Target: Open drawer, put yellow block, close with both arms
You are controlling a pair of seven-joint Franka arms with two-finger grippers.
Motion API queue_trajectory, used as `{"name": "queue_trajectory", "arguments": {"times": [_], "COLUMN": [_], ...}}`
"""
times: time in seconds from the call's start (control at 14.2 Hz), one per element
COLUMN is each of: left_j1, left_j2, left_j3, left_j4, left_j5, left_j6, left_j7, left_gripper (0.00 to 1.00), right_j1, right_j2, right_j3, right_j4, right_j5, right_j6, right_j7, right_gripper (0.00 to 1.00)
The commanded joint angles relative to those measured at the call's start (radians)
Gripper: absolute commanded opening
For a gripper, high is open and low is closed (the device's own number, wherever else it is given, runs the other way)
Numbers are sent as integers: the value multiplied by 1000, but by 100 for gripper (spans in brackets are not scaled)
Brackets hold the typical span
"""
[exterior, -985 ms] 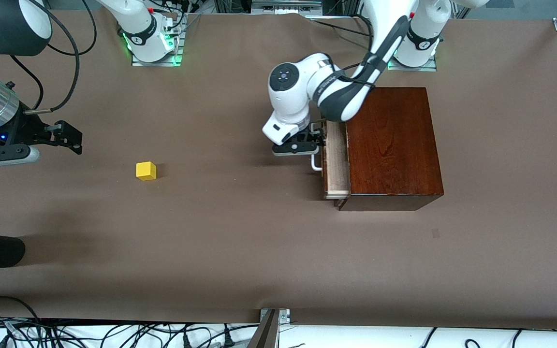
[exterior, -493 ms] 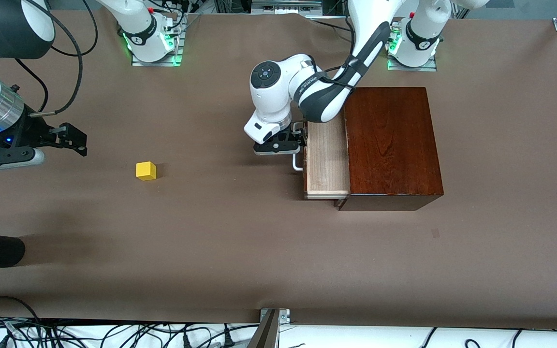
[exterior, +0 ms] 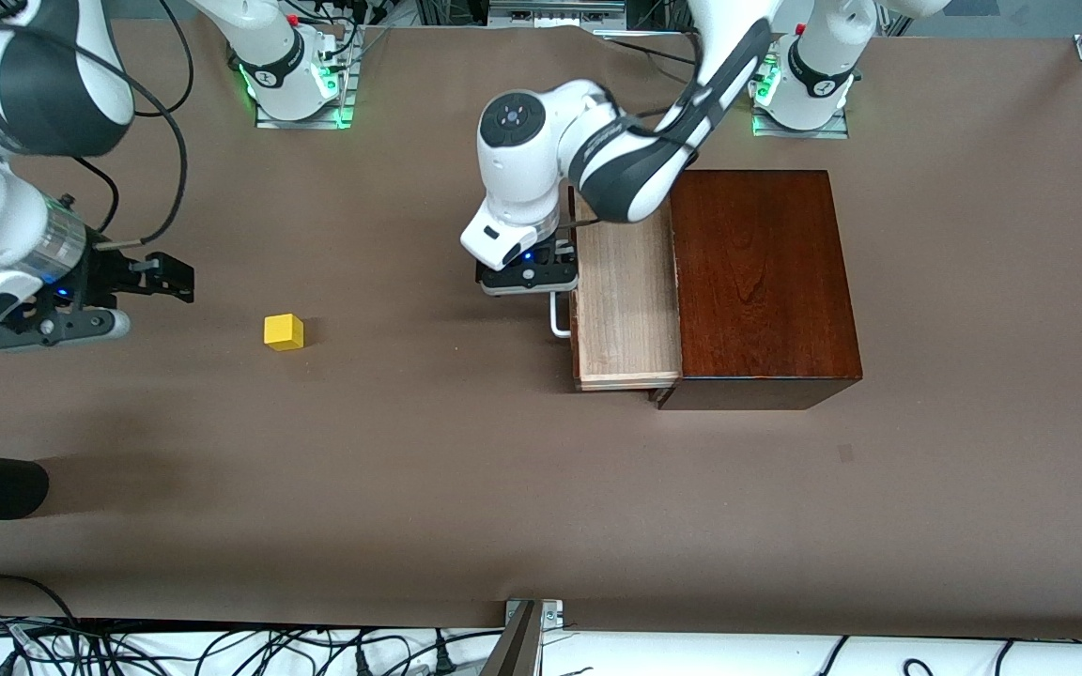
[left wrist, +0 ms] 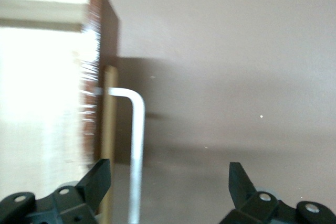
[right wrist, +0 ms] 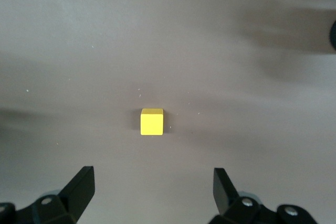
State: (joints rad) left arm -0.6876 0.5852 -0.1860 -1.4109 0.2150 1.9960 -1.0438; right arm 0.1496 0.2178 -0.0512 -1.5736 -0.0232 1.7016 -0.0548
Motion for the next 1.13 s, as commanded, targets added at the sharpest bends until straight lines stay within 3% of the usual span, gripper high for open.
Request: {"name": "queue_trajectory", "arguments": {"times": [0.0, 0.28, 0.56, 0.7, 0.84, 1.06], "left_j1": [71, 256, 422, 532, 615, 654], "left_j2": [-122, -249, -330, -343, -389, -528], "left_j3": [-10, -9, -7, -3, 14, 77], "left_j4": [-16, -16, -16, -14, -39, -228], "left_j5": [-48, -91, -91, -118, -201, -213], "left_j6": [-153, -376, -489, -497, -468, -355], "left_j7": [100, 382, 608, 742, 852, 886], "left_gripper": [100, 100, 100, 100, 100, 100], "right_j1": [-1, -1, -1, -1, -1, -1], "right_j2": [3, -8, -3, 3, 29, 78], "right_j3": [2, 2, 1, 2, 2, 2], "right_j4": [-92, -282, -478, -601, -638, -649], "right_j5": [26, 42, 57, 57, 58, 58], "right_j6": [76, 285, 520, 689, 747, 789], "right_j7": [-7, 0, -2, -4, -4, 1], "right_gripper": [100, 100, 100, 100, 100, 100]}}
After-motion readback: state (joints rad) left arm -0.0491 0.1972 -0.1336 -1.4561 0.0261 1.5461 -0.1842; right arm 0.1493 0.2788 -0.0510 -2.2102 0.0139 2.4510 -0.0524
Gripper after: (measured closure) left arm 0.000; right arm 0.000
